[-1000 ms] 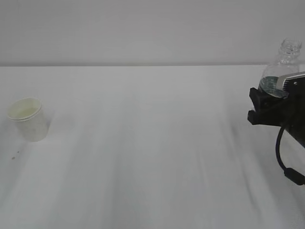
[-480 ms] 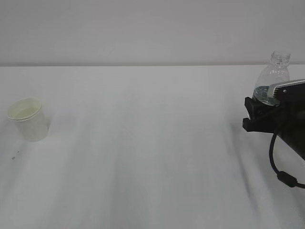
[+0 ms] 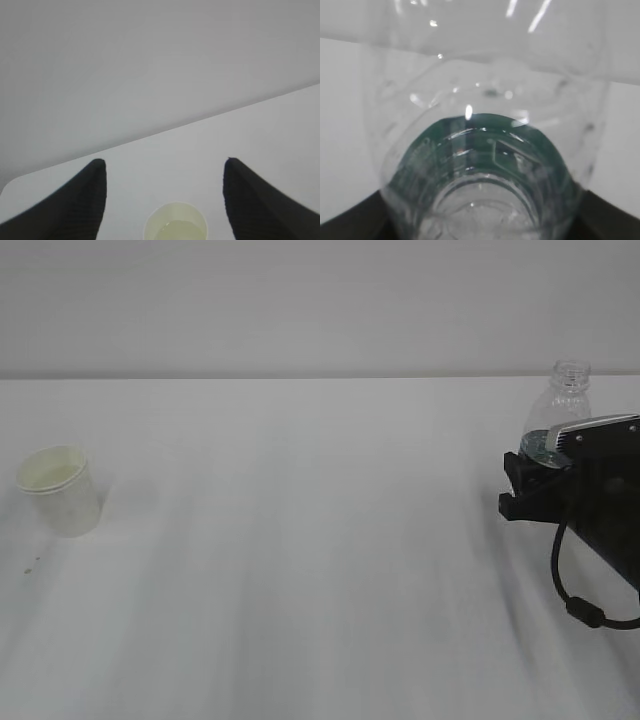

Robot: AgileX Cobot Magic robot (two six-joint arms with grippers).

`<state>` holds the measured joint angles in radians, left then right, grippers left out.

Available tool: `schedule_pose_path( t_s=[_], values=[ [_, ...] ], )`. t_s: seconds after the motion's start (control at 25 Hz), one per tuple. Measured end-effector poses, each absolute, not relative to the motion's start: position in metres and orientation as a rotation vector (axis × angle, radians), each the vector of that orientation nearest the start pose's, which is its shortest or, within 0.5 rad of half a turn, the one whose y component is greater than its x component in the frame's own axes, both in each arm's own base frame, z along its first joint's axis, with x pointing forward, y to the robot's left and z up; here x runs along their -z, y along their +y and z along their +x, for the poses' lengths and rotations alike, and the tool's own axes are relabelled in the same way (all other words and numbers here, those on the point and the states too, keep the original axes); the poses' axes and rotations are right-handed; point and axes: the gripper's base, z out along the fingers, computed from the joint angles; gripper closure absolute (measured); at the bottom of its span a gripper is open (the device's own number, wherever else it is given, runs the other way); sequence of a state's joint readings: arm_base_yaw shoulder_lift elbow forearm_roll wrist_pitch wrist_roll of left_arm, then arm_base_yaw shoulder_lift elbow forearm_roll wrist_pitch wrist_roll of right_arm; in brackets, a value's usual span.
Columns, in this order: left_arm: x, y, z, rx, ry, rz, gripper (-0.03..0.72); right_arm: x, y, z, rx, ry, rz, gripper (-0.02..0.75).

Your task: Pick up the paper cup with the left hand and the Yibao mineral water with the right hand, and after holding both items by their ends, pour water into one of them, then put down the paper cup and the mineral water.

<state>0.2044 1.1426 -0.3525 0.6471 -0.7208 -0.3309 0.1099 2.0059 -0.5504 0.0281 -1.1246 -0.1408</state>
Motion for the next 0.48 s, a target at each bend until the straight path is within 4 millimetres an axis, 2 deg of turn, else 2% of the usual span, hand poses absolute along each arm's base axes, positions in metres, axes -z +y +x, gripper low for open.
schedule_pose_path(
  t_s=[0.48],
  values=[
    [-0.243, 0.006, 0.21, 0.043, 1.631, 0.295, 0.169, -0.088, 0.034, 0.329, 0.034, 1.803, -0.202, 0.265]
  ],
)
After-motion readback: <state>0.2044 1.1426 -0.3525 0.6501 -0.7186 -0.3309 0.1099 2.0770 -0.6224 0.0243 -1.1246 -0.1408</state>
